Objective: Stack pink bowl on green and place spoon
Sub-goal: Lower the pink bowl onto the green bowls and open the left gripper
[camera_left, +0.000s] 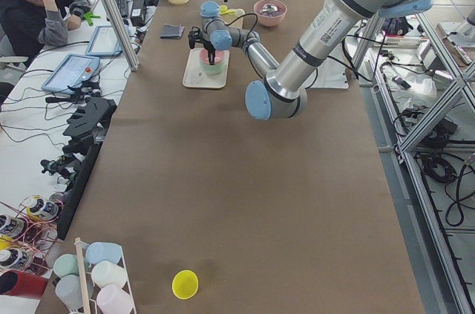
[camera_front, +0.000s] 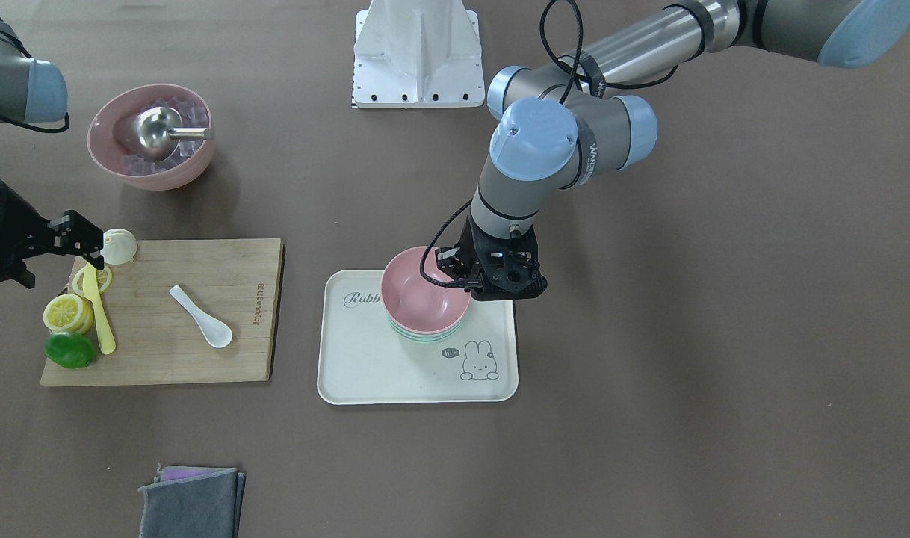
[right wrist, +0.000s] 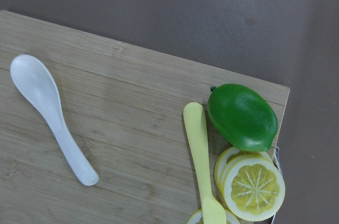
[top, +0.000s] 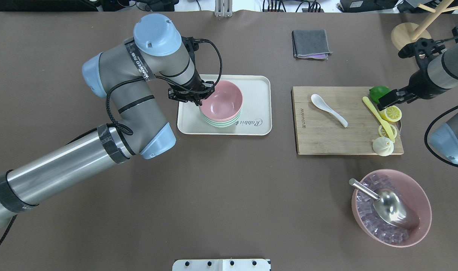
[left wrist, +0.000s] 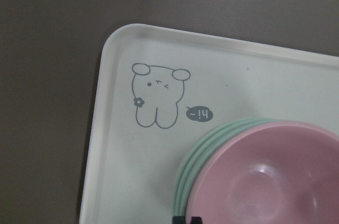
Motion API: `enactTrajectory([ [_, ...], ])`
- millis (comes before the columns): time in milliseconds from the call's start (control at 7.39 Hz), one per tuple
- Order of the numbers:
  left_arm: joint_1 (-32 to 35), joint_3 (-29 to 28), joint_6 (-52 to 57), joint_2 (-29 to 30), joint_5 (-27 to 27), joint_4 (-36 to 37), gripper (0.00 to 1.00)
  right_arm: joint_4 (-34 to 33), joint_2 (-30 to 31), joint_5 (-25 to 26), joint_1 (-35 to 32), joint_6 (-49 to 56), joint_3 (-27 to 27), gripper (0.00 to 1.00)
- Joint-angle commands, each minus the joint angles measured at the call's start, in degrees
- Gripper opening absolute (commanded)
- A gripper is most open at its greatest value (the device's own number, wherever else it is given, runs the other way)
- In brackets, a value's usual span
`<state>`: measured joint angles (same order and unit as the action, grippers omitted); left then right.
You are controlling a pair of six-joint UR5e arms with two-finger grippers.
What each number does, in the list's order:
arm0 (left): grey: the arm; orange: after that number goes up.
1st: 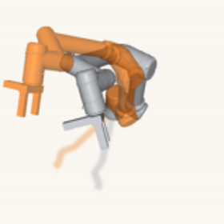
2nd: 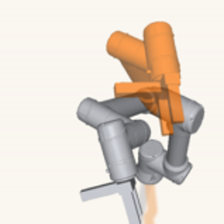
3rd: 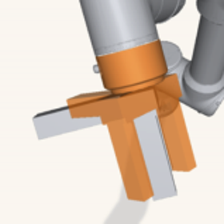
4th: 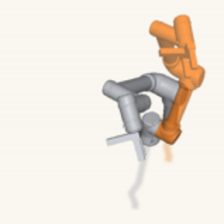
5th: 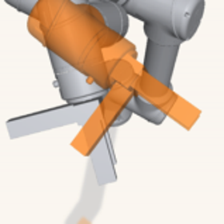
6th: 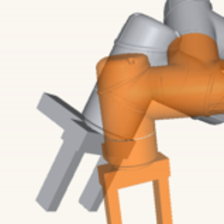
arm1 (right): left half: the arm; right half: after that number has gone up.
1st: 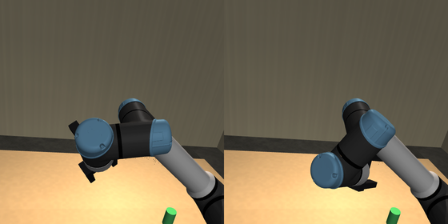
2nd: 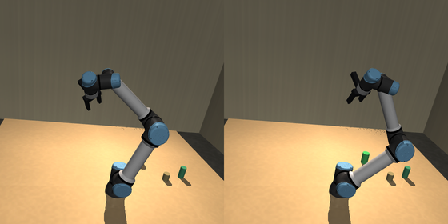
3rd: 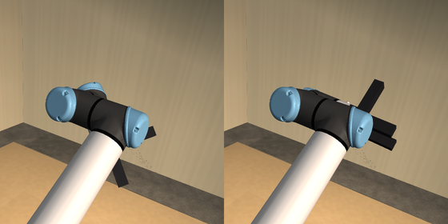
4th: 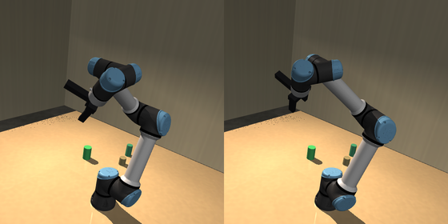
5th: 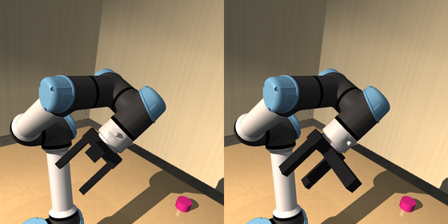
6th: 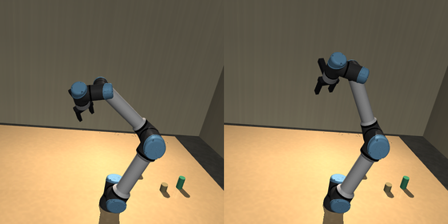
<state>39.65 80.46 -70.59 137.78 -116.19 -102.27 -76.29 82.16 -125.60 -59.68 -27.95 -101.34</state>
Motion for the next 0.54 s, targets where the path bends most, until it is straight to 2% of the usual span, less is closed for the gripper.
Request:
enactTrajectory([
  [0,0.07,-0.04,0.1,-1.53,0.09,-5.97,0.8,0.0,-0.07,0.0,0.0,0.0,0.0,1.0],
  [135,-0.1,-0.04,0.01,-2.77,2.0,-9.92,0.98,0.0,-0.07,0.0,0.0,0.0,0.0,1.0],
  [406,-0.01,0.57,-0.07,-2.87,3.08,-10.84,0.98,0.0,-0.07,0.0,0.09,0.0,0.0,1.0],
])
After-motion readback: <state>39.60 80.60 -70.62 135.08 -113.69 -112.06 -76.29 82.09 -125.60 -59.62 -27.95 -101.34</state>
